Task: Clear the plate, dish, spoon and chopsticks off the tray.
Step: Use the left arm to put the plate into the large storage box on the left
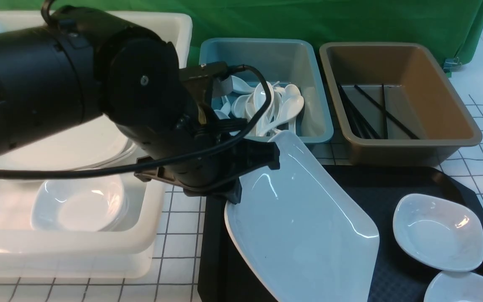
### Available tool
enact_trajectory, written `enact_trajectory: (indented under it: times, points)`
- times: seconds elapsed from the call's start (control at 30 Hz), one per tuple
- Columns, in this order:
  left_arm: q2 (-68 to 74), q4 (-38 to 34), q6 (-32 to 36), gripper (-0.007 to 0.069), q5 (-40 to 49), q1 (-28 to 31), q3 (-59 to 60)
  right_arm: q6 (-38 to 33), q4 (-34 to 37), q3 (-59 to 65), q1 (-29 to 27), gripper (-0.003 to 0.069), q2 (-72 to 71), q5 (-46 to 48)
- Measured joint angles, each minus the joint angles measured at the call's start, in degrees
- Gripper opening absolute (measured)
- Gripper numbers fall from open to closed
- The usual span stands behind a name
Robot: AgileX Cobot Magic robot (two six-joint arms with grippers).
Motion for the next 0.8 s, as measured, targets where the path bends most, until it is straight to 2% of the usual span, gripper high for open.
enact_trajectory:
  times: [0.17, 0.3, 0.6, 0.8]
  points:
    - [0.0, -0.6, 0.7, 0.0009, 0.9, 0.0, 0.0, -2.0, 6.9, 5.0, 0.0, 0.003, 12.9, -8.5]
    - [0.0, -1.2, 1.8, 0.0009, 0.9, 0.0, 0.0, -2.3, 9.7, 5.1, 0.0, 0.003, 23.5, -16.3]
    - [0.0, -1.8, 3.1, 0.0009, 0.9, 0.0, 0.0, -2.3, 12.3, 5.1, 0.0, 0.003, 43.3, -29.8]
    - [0.0, -3.4, 3.8, 0.0009, 0.9, 0.0, 0.0, -2.3, 15.7, 5.2, 0.0, 0.003, 50.7, -38.1]
